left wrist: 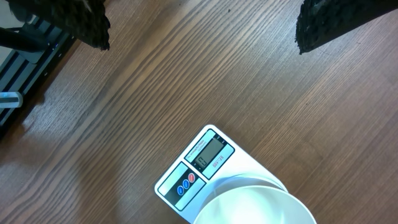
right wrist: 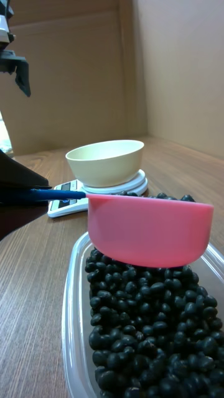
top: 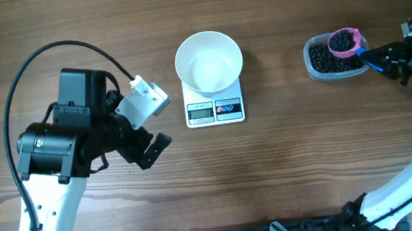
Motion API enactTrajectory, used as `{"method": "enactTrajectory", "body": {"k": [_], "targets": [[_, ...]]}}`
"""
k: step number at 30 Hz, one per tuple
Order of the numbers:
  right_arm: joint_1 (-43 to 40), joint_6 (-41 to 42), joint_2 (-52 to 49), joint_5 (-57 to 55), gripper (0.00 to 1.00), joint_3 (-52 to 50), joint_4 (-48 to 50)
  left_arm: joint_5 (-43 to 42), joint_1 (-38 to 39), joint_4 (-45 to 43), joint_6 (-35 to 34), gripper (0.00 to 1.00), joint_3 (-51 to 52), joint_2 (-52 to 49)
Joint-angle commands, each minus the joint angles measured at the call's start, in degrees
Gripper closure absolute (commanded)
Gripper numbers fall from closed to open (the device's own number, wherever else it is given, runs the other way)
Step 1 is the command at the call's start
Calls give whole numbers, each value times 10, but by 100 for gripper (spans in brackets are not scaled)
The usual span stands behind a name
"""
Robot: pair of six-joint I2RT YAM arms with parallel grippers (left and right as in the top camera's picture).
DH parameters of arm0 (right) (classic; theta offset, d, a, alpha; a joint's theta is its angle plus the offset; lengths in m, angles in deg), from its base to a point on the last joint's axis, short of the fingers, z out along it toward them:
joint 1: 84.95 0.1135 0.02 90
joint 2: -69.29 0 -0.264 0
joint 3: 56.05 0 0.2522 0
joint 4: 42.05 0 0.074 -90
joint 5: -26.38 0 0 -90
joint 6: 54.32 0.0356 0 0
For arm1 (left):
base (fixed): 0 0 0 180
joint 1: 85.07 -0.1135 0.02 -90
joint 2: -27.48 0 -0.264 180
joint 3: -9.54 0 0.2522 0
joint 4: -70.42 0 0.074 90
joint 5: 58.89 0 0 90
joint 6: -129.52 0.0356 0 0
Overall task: Scoop item into bowl and weigh 150g on scale
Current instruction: 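Drag the scoop through the beans and lift it filled, then move the filled scoop left over the white bowl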
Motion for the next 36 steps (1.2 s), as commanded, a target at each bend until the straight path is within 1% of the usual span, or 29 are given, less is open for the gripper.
{"method": "enactTrajectory", "body": {"k": [1, 4, 9, 20, 27, 36], "targets": [[-3, -18, -7, 46, 96, -3, -1, -1, -4, 0, 11, 0, -7, 0], [-3, -31, -7, 76, 96, -3, -1, -1, -4, 0, 11, 0, -7, 0], [-3, -32, -7, 81, 96, -3, -1, -1, -4, 0, 11, 0, -7, 0], [5, -45, -7, 130, 96, -3, -1, -1, -4, 0, 11, 0, -7, 0], [42, -46, -7, 147, 96, -3, 0, -1, -4, 0, 11, 0, -7, 0], [122, -45, -7, 159, 96, -3, 7, -1, -4, 0, 11, 0, -7, 0]]}}
